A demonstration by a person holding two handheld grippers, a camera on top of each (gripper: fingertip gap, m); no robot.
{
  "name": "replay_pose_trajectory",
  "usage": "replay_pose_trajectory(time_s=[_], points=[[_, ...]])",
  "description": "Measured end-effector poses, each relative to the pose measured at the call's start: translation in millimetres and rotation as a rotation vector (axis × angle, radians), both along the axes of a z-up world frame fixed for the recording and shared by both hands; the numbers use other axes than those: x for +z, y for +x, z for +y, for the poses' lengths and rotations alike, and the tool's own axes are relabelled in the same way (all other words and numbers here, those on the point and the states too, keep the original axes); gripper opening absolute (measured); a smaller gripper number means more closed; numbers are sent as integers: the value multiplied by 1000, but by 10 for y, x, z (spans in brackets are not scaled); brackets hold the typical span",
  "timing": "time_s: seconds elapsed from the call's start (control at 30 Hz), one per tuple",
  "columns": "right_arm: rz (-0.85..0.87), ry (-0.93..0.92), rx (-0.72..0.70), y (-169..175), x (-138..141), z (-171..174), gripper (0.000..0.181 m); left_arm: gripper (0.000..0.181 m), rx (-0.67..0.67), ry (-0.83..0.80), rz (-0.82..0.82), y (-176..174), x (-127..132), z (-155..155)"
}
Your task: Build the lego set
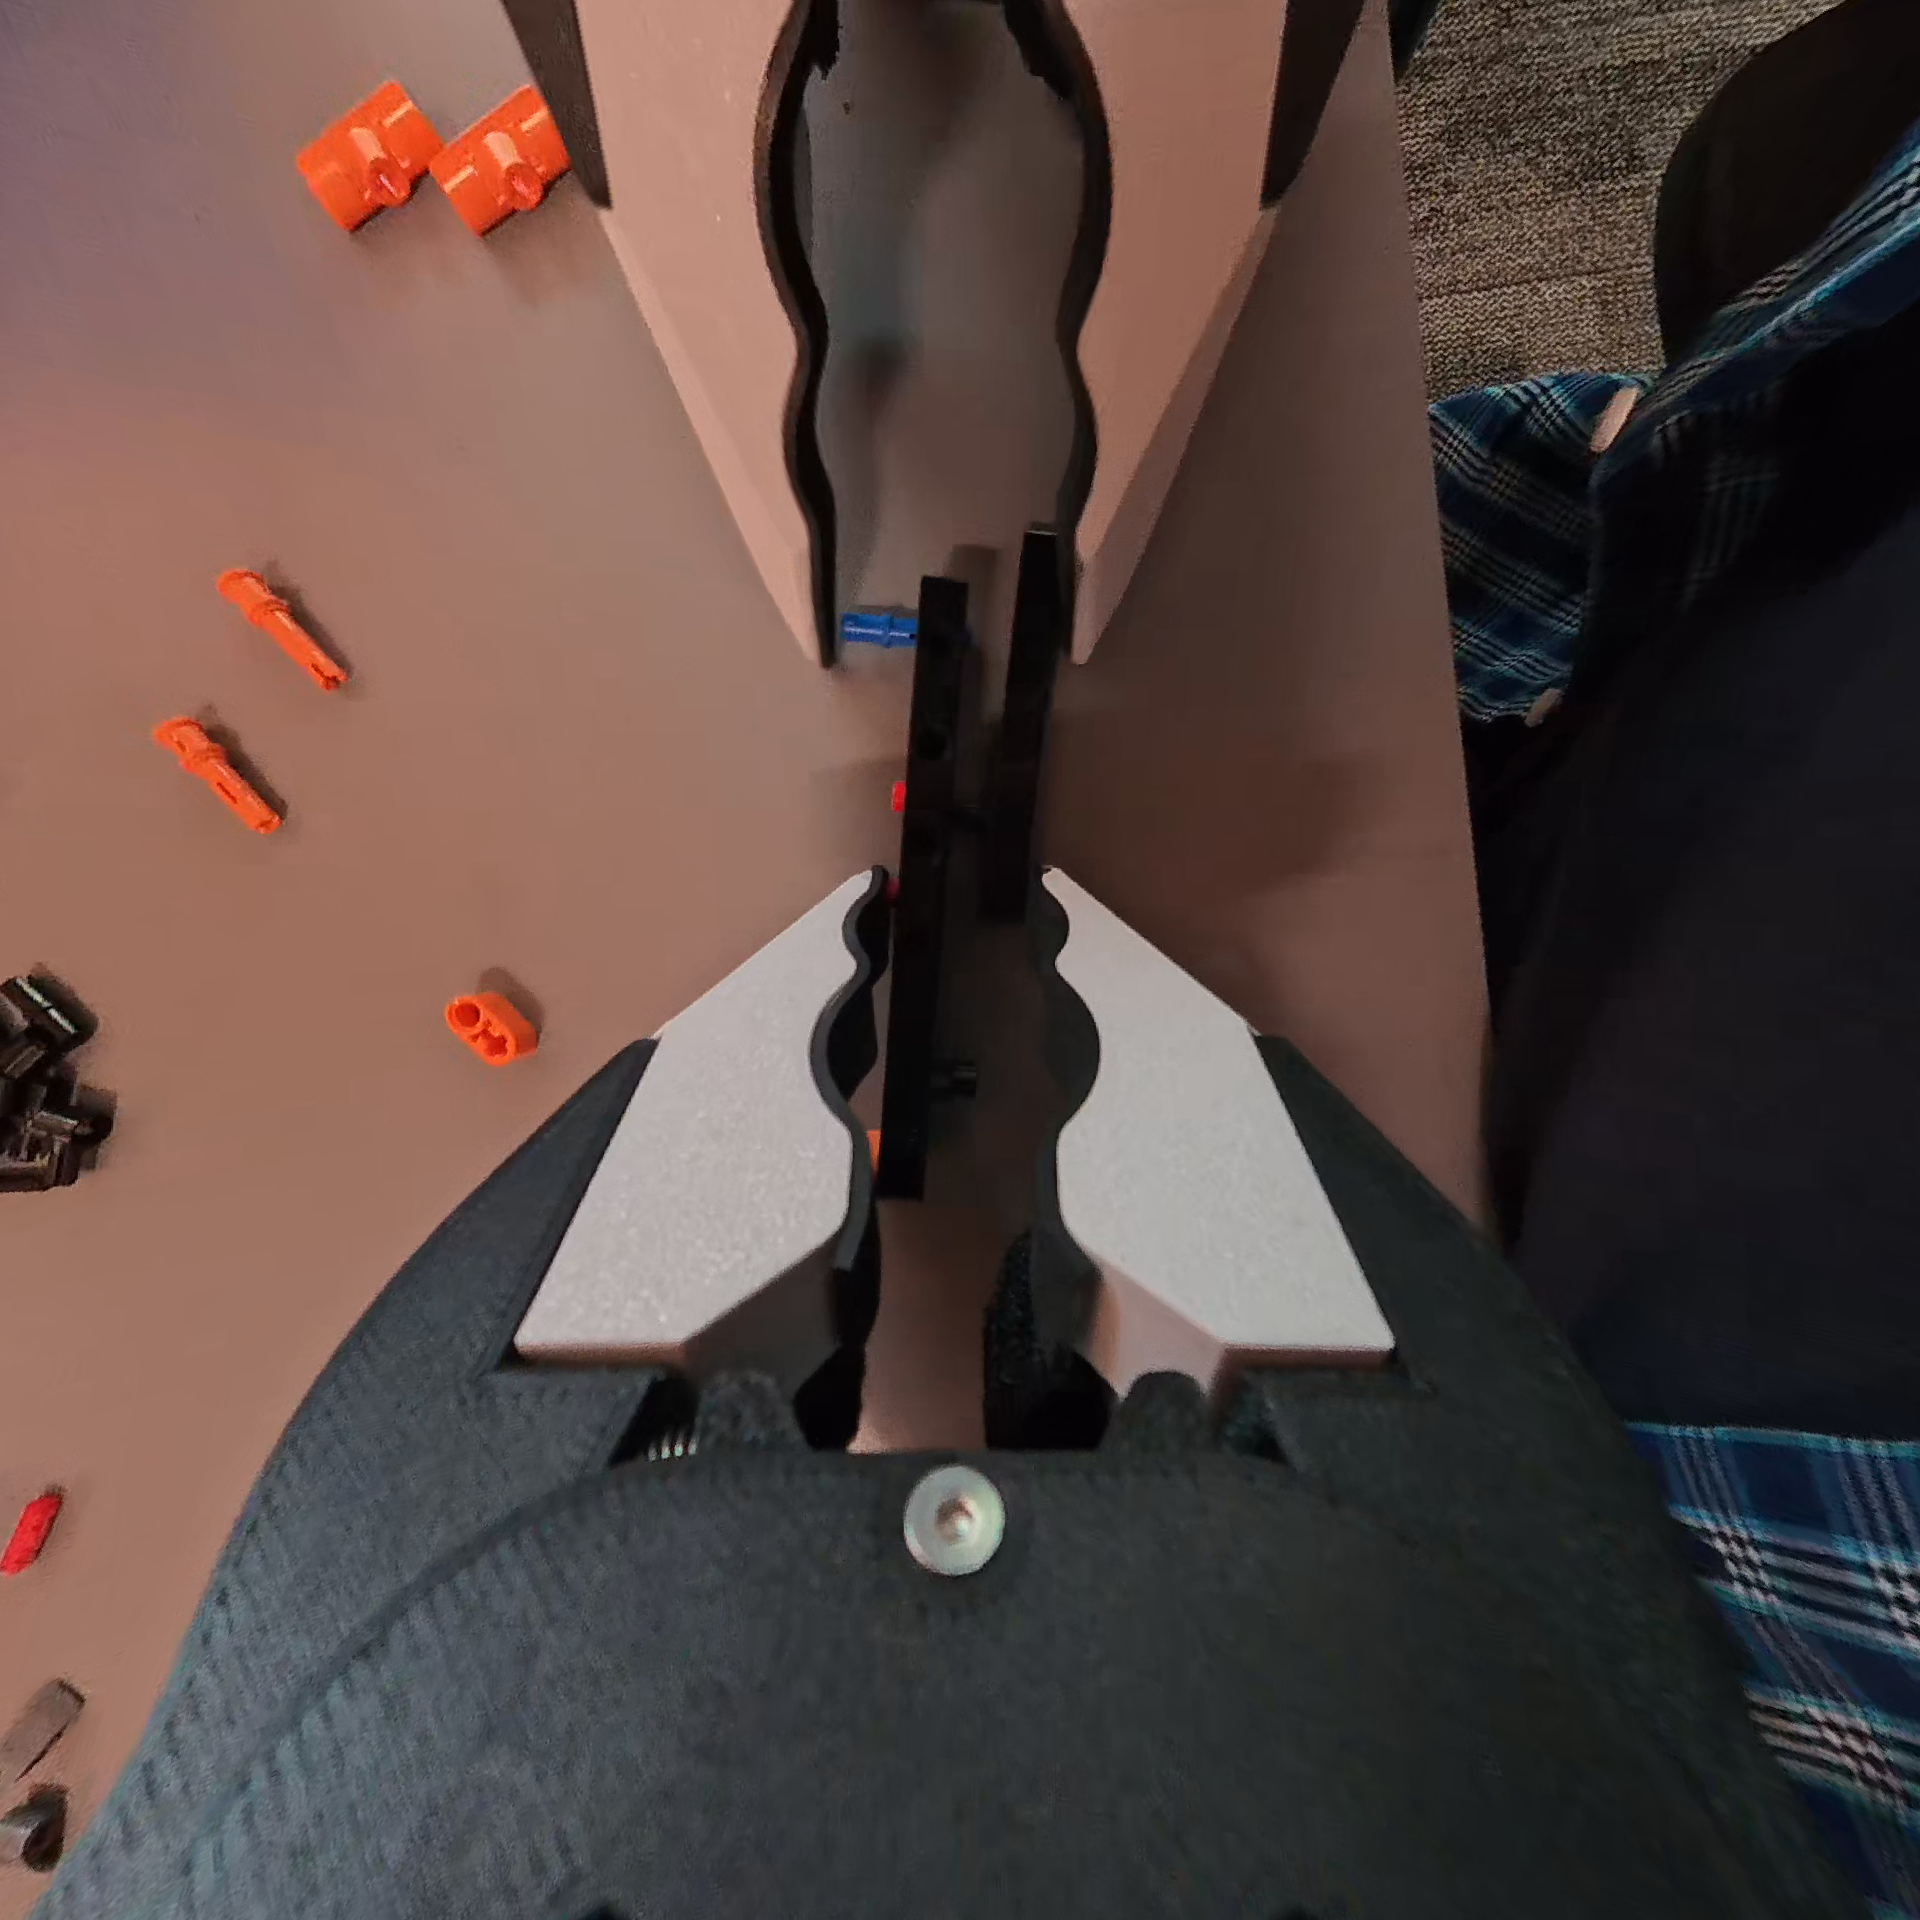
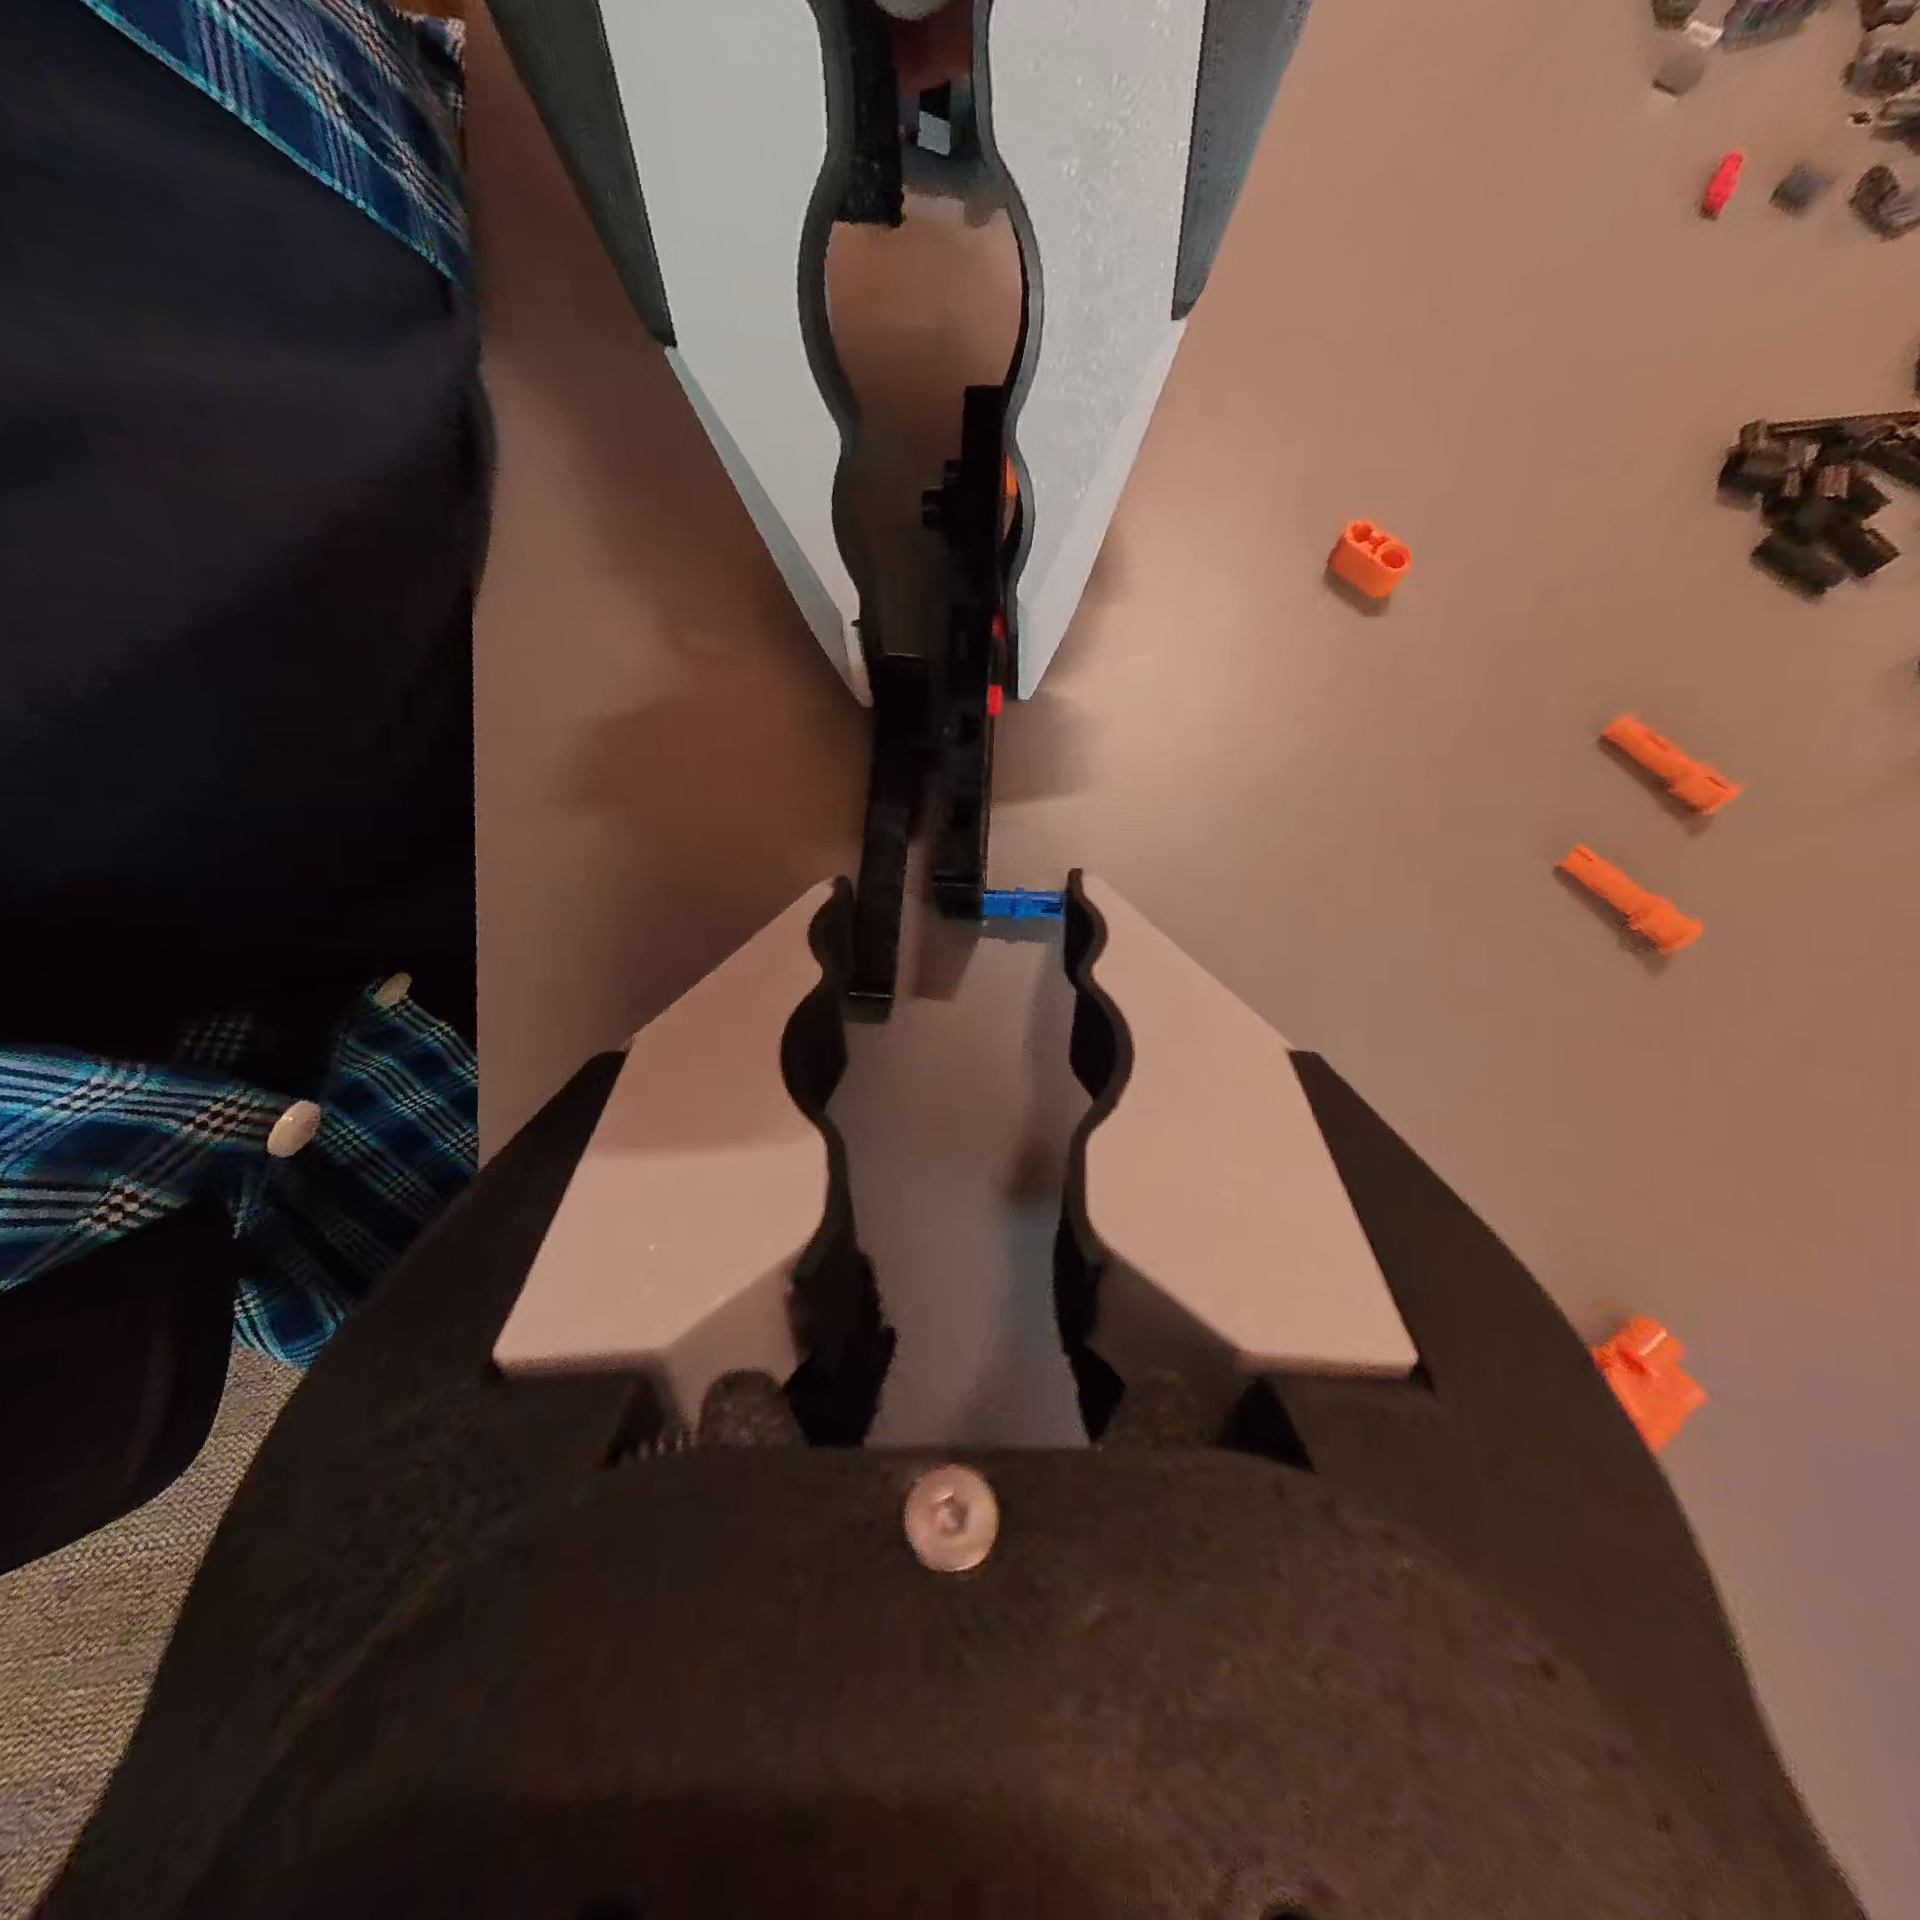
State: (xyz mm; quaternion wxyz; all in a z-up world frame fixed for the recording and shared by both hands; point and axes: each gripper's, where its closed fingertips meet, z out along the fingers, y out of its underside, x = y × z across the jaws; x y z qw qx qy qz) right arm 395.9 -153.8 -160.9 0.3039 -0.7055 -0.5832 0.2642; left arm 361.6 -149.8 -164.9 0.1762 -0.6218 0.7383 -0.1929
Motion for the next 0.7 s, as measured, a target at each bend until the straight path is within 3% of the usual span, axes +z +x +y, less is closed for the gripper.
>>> replay_pose_trajectory(time_s=[0.23, 0.57, 0.7], points=[[4, -11, -3, 13, -3, 6, 29, 28, 13, -3, -9, 12, 1, -24], [5, -21, -25, 33, -8, -13, 53, 21, 61, 25, -29, 58, 3, 24], [5, -20, -40, 48, -8, -7, 51, 19, 64, 35, -26, 70, 5, 38]])
